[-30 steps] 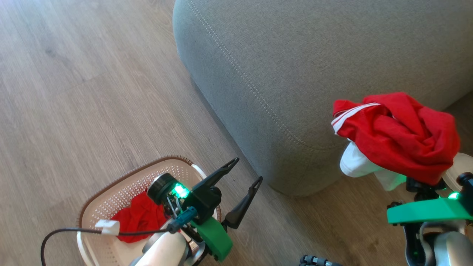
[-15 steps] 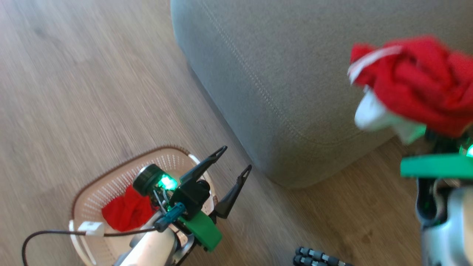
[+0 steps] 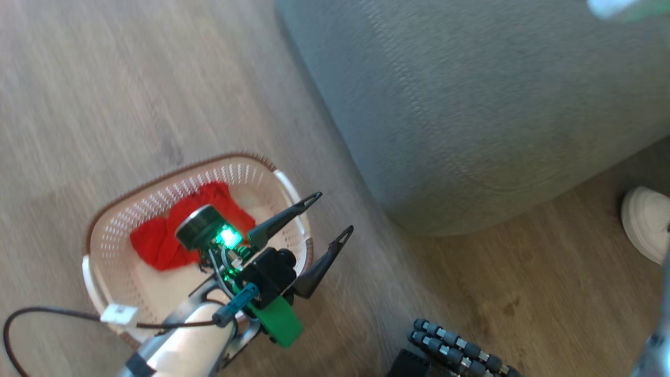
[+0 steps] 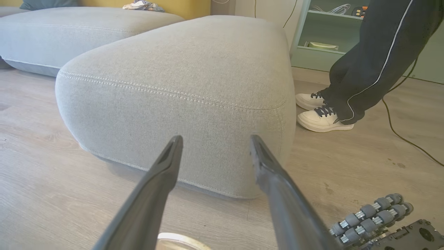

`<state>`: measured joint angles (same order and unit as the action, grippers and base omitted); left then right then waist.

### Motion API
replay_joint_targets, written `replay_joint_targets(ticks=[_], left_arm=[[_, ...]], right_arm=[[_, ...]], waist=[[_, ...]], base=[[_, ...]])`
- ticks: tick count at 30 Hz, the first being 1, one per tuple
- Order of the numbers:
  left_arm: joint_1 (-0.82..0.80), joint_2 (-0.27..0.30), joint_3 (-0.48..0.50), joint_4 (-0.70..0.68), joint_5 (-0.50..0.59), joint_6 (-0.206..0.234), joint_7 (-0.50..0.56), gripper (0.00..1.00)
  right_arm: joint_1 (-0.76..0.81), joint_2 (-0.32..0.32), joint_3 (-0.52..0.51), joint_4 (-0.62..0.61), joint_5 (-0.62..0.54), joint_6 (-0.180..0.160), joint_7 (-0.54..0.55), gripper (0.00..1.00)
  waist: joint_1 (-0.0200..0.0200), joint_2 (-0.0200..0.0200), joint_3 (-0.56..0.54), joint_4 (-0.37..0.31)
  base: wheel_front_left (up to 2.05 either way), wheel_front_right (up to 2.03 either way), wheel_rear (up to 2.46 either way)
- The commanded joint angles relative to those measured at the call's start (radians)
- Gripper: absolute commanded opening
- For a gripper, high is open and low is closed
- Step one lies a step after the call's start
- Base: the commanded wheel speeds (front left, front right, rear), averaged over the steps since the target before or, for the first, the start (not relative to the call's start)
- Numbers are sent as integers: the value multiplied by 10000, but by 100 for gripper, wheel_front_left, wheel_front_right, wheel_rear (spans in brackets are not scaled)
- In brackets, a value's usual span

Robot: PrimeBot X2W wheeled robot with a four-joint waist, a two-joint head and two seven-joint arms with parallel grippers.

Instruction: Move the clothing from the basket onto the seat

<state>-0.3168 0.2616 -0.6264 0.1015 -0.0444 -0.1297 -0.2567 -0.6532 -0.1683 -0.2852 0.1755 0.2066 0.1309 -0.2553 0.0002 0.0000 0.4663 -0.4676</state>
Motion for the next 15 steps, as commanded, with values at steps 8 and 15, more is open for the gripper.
replay_joint_targets(ticks=[8,15], left_arm=[[-846,483,-23,-717,-7,-10,-51,100],[-1218,571,-85,-773,72,-8,-51,100]], right_arm=[[-2335,-1119,-797,2491,428,-2,-65,0],[-3637,-1779,-1172,5034,520,-2,-65,0]], waist=[[-2,0,1260,950],[-2,0,1777,1617]], base=[[0,0,0],[0,0,0]])
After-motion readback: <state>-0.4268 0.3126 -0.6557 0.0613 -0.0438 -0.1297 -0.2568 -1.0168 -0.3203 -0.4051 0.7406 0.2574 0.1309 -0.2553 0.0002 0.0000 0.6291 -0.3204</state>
